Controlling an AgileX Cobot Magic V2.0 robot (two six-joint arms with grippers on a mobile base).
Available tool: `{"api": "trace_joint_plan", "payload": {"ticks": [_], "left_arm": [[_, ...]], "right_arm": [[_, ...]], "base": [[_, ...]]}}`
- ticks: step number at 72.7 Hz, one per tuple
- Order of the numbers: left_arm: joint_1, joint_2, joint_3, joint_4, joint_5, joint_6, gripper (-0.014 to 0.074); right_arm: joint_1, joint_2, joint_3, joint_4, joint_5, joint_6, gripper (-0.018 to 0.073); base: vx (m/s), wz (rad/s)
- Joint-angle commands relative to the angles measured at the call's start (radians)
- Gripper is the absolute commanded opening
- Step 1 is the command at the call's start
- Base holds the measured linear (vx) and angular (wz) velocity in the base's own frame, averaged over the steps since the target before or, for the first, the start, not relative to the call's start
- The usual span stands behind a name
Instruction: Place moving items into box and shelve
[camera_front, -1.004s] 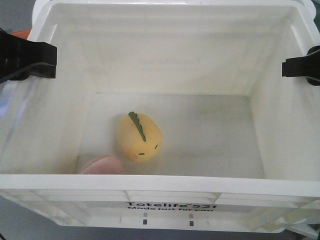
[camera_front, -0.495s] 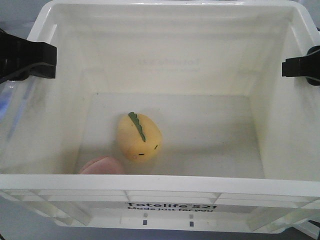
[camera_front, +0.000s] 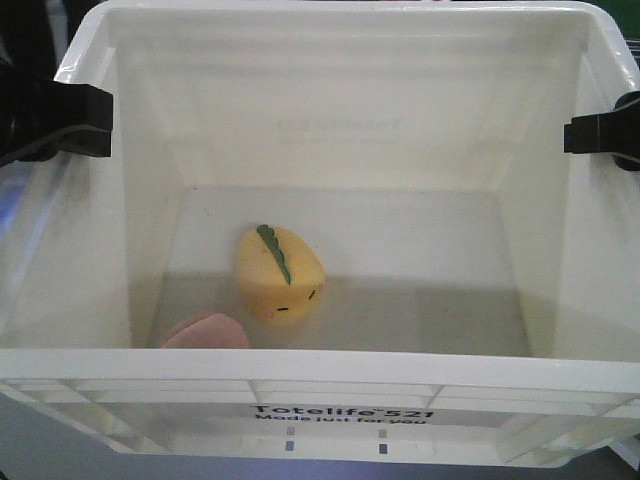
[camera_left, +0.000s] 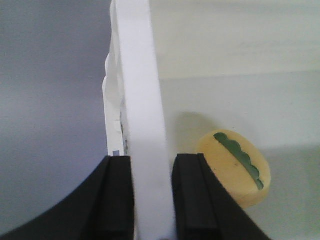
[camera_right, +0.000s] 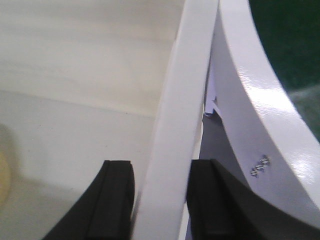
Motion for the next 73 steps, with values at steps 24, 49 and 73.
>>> {"api": "trace_joint_plan", "payload": {"ticks": [24, 49, 73], "left_arm": [[0.003, -0.036, -0.040, 0.055, -0.101, 0.005, -0.0006], [0.003, -0.036, -0.040, 0.055, -0.101, 0.005, -0.0006], [0.003, -0.036, -0.040, 0.054, -0.101, 0.005, -0.0006]], "right_arm": [[-0.010, -0.023, -0.039, -0.066, -0.109, -0.004, -0.0006], [-0.010, -0.023, -0.039, -0.066, -0.109, -0.004, -0.0006], [-0.010, -0.023, -0.039, -0.067, -0.109, -0.004, -0.0006]], "base": [[-0.16, 0.74], [-0.14, 0.86], [-0.12, 0.88]]}}
